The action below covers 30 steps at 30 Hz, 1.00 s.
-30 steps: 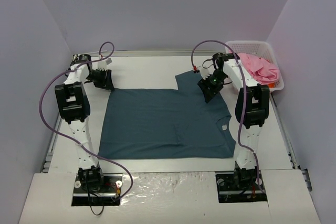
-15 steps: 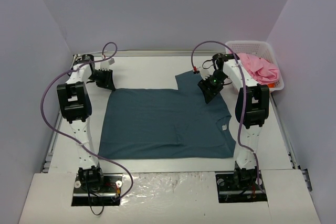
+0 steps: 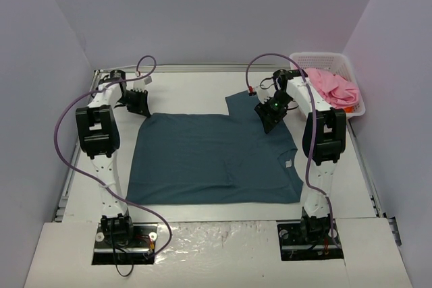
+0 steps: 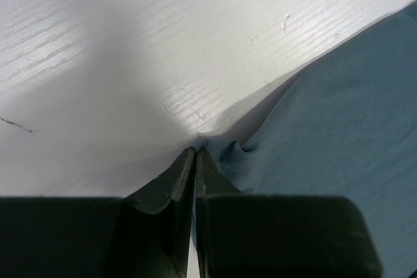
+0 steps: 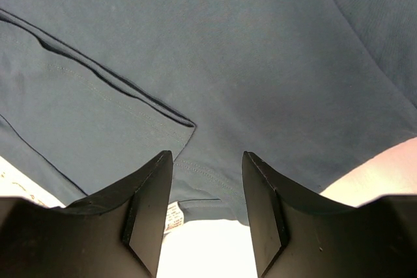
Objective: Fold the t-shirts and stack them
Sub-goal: Grap the side of the flattened tshirt furthest away from the robot with both arms
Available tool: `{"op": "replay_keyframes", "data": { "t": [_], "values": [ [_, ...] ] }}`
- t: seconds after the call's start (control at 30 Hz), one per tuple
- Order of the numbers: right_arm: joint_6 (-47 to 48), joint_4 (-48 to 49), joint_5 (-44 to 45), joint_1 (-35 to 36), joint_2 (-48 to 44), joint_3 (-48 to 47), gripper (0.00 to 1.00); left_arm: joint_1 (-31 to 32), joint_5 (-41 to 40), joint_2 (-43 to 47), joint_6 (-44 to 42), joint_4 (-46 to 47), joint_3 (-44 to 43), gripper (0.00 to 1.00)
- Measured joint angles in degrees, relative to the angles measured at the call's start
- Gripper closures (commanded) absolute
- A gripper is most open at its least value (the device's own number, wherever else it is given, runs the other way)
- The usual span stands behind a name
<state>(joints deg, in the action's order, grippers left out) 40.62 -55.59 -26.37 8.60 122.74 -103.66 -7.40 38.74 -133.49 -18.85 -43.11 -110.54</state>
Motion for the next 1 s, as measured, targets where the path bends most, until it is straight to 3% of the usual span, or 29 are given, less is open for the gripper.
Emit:
{"op": "replay_keyframes", "data": {
  "t": [0.3,0.67,1.0],
  "values": [
    [-1.3,-0.5,0.0,-0.6,0.9,-6.1,0.57,0.4,-6.5,8.4,3.0,8.4,11.7,0.98],
    [-4.7,-0.2,0.2,-2.7,7.7,-22.4,0.54,1.7,-9.6,15.1,4.5,10.8,12.7,0.98],
    [-12.5,7.4,3.5,-3.4,15.2,-29.0,0.5,1.8,-10.3,15.3,4.6,10.9,14.8,0.98]
  ]
}}
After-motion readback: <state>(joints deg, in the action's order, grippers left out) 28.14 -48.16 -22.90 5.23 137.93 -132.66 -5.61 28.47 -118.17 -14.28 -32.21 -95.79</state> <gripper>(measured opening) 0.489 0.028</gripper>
